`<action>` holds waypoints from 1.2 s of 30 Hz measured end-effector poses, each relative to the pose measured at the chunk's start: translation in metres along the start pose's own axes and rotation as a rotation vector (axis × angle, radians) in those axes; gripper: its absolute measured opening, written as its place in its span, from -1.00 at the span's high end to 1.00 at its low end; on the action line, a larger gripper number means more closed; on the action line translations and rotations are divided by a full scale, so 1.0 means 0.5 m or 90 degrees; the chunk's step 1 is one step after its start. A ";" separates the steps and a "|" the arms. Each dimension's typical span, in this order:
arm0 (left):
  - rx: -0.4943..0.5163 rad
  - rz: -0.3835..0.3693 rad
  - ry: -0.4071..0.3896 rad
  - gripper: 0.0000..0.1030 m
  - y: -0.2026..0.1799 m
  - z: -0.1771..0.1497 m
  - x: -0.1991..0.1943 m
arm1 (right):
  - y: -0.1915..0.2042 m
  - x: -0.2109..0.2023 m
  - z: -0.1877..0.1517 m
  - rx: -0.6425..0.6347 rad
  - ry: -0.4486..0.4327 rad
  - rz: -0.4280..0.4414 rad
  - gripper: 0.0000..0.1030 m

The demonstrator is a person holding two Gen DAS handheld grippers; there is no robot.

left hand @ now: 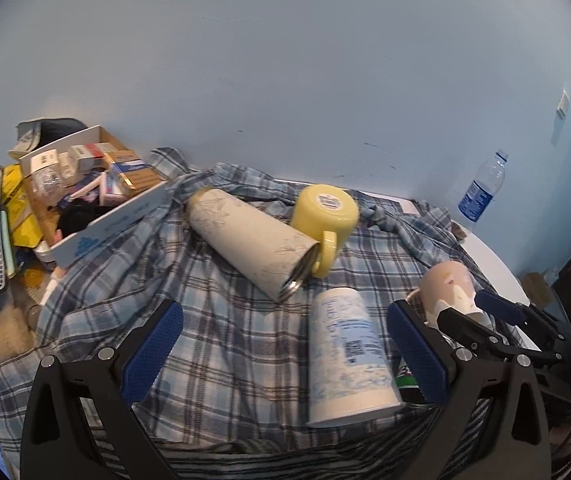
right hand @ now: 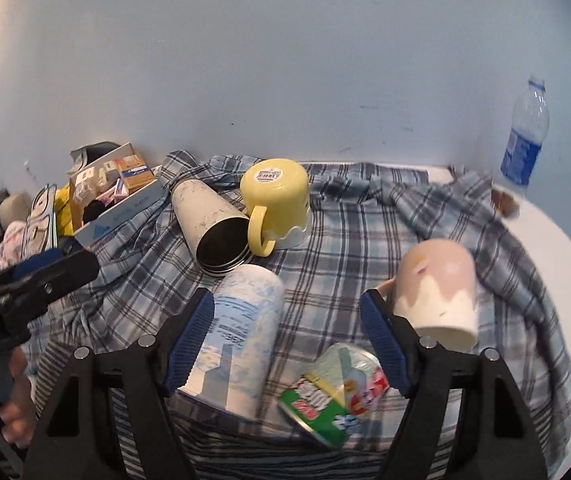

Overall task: Flip cup upside down
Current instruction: 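Lift the paper cup with the right gripper toward the left gripper, then close the left gripper on the paper cup while the right gripper releases it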

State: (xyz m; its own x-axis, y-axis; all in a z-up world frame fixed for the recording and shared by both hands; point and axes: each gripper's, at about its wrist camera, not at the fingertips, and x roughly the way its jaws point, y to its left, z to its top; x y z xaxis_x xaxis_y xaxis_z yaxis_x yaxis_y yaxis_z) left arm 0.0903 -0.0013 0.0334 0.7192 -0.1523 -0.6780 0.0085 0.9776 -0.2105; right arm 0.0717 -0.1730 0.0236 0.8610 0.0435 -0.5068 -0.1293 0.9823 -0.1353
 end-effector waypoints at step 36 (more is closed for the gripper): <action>0.102 0.019 0.356 -0.34 -0.116 0.018 0.352 | -0.126 0.049 -0.058 0.049 -0.092 -0.094 0.36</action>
State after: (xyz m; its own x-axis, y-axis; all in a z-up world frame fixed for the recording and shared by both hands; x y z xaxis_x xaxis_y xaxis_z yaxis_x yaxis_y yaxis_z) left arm 0.2226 -0.0833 -0.0676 0.2443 -0.1349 -0.9603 0.1295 0.9859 -0.1055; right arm 0.0866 -0.2391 -0.0050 0.9298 -0.0823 -0.3588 0.0374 0.9908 -0.1303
